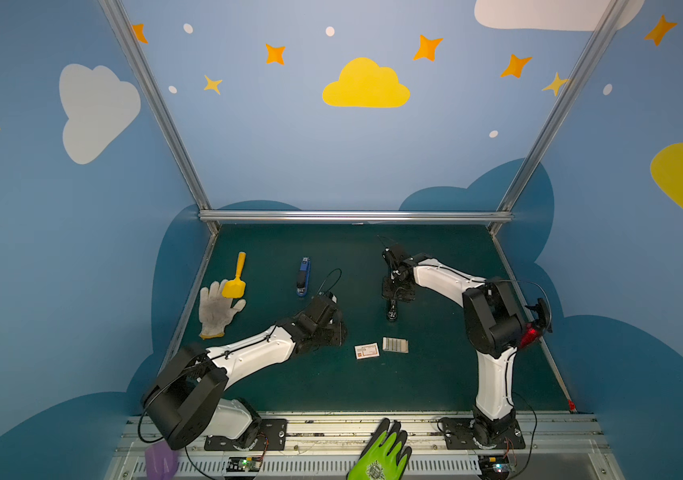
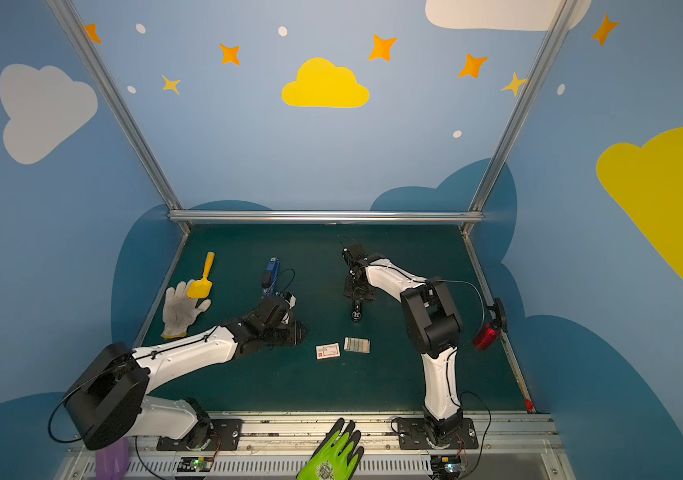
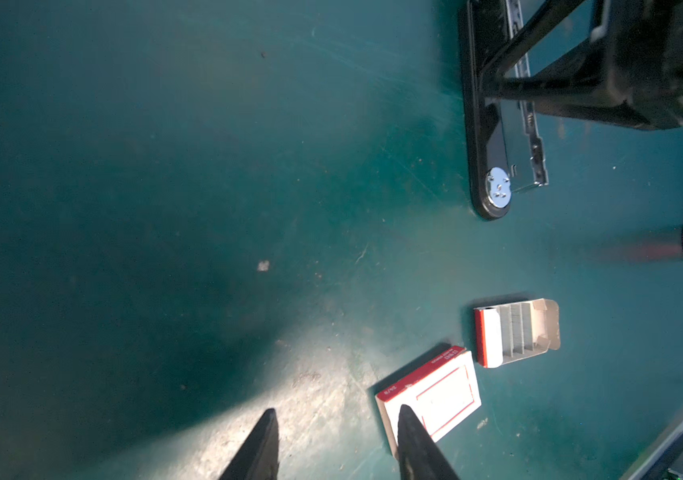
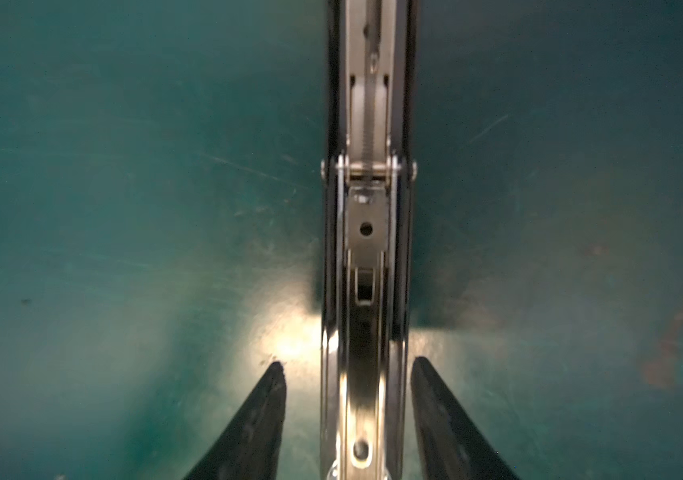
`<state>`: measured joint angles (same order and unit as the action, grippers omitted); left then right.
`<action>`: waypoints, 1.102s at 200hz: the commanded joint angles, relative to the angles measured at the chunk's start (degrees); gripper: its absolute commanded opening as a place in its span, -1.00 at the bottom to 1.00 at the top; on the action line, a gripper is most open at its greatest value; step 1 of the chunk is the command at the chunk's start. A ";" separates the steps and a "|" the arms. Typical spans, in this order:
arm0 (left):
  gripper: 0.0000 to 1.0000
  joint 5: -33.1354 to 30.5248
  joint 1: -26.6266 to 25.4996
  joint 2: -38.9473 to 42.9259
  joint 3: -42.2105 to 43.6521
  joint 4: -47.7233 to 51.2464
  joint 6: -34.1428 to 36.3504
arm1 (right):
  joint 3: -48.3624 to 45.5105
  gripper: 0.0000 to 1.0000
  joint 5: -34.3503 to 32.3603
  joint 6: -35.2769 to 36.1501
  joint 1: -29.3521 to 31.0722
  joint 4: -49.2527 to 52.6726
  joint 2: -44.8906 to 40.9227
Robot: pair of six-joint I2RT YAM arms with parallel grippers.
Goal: Load the staples into the stapler
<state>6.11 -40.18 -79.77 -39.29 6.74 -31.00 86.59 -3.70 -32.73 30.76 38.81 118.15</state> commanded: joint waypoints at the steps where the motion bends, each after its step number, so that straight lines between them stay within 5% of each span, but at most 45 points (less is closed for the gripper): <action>1: -0.07 -1.40 -0.12 1.08 0.92 1.21 -0.63 | 2.31 -0.19 -0.29 -0.22 -0.18 2.94 1.40; 37: -0.07 -2.05 0.00 1.75 1.07 1.86 -0.25 | 5.09 -0.51 0.08 0.04 1.20 3.76 3.15; 70: -0.07 -2.89 0.03 2.98 1.71 2.41 -0.37 | 9.68 -0.61 1.10 -0.96 3.51 5.19 6.04; 138: -0.07 -6.40 0.46 7.52 3.44 5.24 -0.98 | 19.95 -0.60 3.89 -4.10 8.99 7.24 11.93; 175: -0.07 -7.58 0.63 9.14 3.86 6.32 -1.34 | 21.63 -0.23 7.73 -5.52 9.91 6.19 13.00; 220: -0.06 -8.31 0.87 9.70 3.96 6.52 -1.65 | 19.36 -0.26 8.98 -5.24 10.45 4.62 10.21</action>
<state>-0.80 -39.64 -71.07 -35.99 11.75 -32.05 106.76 4.10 -37.52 41.04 43.46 130.43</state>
